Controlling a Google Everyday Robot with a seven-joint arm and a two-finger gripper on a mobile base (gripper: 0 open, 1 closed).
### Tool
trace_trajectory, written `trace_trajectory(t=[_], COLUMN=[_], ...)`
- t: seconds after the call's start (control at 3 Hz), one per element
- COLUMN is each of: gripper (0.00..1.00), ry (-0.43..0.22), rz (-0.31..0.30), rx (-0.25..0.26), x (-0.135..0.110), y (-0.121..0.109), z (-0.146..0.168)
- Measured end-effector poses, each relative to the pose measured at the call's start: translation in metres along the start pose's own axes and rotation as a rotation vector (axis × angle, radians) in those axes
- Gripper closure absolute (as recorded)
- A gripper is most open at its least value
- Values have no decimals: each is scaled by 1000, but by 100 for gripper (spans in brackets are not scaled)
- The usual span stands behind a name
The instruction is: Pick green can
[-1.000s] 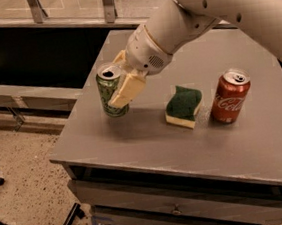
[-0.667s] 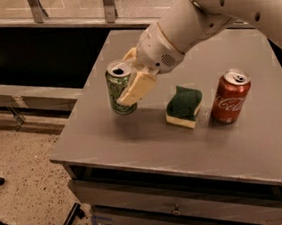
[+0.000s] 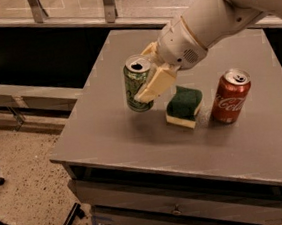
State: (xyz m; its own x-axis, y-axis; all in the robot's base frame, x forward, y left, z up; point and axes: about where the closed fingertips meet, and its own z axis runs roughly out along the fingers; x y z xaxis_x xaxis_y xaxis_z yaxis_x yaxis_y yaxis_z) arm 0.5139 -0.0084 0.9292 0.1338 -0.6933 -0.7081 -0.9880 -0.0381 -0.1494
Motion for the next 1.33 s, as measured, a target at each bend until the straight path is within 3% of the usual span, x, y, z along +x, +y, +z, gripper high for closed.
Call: trace_trajectory(t=[0.67,1.0,1.33], gripper=[100,100,100], ry=[20,49,49], rz=[33,10,10], rx=[48,70,70], x=[12,-15,-15], y=[9,9,9], z=[-32,-56,-56])
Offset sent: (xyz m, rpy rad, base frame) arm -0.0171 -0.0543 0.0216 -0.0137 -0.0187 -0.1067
